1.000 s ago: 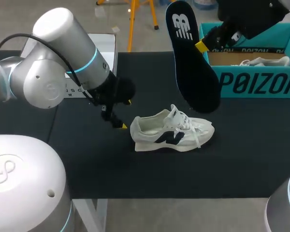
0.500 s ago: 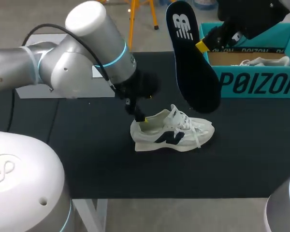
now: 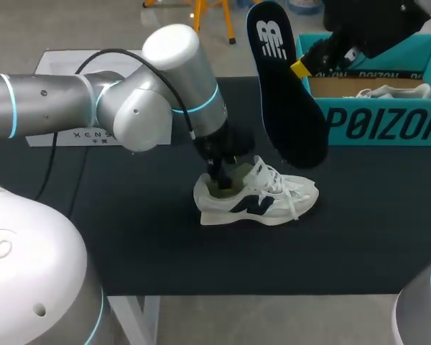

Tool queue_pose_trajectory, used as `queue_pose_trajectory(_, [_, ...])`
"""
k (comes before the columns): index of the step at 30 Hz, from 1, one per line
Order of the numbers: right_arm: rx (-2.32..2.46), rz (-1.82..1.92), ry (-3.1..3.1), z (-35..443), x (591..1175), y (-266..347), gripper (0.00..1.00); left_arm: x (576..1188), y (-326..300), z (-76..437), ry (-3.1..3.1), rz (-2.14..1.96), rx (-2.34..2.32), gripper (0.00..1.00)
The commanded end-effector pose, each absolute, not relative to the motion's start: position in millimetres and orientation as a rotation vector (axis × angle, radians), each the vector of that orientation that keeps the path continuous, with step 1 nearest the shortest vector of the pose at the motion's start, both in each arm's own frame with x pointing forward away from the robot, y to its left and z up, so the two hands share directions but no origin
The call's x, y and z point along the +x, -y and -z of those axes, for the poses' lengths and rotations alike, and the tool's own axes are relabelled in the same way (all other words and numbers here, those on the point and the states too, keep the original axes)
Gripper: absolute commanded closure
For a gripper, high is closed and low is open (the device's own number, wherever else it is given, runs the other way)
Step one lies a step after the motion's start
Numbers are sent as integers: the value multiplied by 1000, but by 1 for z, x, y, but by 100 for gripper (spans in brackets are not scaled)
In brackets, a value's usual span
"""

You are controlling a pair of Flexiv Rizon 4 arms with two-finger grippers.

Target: Take the shoe out of the shoebox, open the shoe tongue, remove and reinsert the insole, then place the shoe into the shoebox

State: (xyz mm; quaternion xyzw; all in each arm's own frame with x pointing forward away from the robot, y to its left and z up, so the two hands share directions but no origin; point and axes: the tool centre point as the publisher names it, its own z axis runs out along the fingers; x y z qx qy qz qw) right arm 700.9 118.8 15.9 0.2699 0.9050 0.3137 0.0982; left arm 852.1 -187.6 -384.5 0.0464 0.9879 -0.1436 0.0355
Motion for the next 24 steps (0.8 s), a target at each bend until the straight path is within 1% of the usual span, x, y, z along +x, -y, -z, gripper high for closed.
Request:
queue_pose_trajectory(1, [803,-923,-2680,-16,702,-121,100,853,193,397,-3052,446,155,100])
queue_pose_trajectory(17, [803,-923,-2680,-16,702,-121,100,849,183,388,-3087,573,271,100])
queue_pose_trajectory(19, [803,-923,-2680,-16,702,-121,100,851,183,387,-3082,564,325,100])
queue_pose_trajectory(20, [803,-923,-2680,-16,702,-121,100,853,184,385,-3098,640,371,100])
queue_pose_trajectory(21, [803,-923,-2680,-16,702,-121,100,855,184,383,-3079,589,409,100])
queue_pose_trajectory(23, [803,-923,-2680,-16,702,-121,100,859,187,376,-3099,698,533,100])
queue_pose_trajectory(24, [803,-923,-2680,-16,702,-121,100,864,187,374,-3072,612,598,100])
